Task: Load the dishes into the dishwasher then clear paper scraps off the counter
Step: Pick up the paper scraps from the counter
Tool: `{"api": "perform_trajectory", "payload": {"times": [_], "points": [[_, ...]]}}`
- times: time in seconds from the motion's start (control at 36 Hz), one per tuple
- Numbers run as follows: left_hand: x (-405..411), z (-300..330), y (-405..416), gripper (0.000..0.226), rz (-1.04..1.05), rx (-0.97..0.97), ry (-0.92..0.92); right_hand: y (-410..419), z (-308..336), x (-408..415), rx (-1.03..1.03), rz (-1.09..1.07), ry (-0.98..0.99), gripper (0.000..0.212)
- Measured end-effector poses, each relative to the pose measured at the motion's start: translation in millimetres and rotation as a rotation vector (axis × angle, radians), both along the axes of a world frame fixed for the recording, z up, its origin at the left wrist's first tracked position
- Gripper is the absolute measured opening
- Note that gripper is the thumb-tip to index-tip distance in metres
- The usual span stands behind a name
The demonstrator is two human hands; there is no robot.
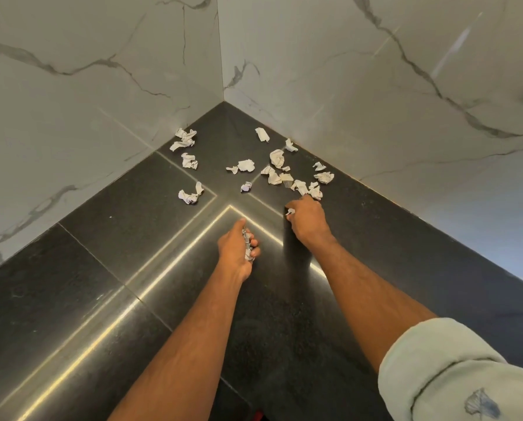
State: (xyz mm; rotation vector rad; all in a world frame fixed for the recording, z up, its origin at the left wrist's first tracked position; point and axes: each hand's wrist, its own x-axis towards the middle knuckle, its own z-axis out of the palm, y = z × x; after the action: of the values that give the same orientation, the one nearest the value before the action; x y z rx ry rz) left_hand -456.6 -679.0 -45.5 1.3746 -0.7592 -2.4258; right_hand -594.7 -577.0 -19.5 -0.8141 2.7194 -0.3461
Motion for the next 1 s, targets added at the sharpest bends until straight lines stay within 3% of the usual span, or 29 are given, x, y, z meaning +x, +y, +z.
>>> {"api": "perform_trajectory", "payload": {"times": [0.17,0.28,0.33,0.44,0.53,0.58,0.64,0.69,0.78,0.89,1.0], "points": [[-0.5,-3.6,-0.4,0.024,-0.016,0.044,0.023,-5.6,7.6,27.9,0.124,0.213,0.139,0.028],[-0.7,-5.9,1.6,0.025,-0.013,0.068,0.032,-0.7,2.9,29.3,0.064,0.085,0.003,0.024],[-0.5,-5.5,2.8,0.025,-0.009,0.077,0.035,4.1,-2.2,28.0,-0.196,-0.127,-0.194,0.013],[-3.5,-2.5,6.0,0.024,0.029,0.066,0.023,3.9,10.1,44.9,-0.91,-0.537,-0.815,0.012],[-6.6,-1.3,10.6,0.023,0.069,0.071,0.03,-3.3,14.4,66.1,-1.116,-0.631,-0.945,0.013],[-7.6,-2.2,13.8,0.036,0.094,0.084,0.035,-6.1,12.7,82.8,-1.136,-0.655,-0.902,0.013],[-8.0,-1.1,16.5,0.042,0.12,0.109,0.035,-5.5,10.7,100.5,-1.059,-0.594,-0.725,0.014],[-8.7,0.9,17.0,0.031,0.126,0.11,-0.005,-3.6,6.8,113.7,-0.933,-0.458,-0.491,0.015],[-9.0,2.8,14.0,0.039,0.156,0.097,-0.032,-2.5,6.0,126.0,-0.71,-0.139,-0.232,0.024],[-6.1,-3.2,6.3,0.036,0.172,0.131,-0.03,-0.8,9.3,128.8,-0.413,0.125,-0.18,0.035],[-2.5,-11.5,11.5,0.03,0.098,0.129,0.027,0.9,14.5,114.4,-0.304,0.219,-0.033,0.03]]}}
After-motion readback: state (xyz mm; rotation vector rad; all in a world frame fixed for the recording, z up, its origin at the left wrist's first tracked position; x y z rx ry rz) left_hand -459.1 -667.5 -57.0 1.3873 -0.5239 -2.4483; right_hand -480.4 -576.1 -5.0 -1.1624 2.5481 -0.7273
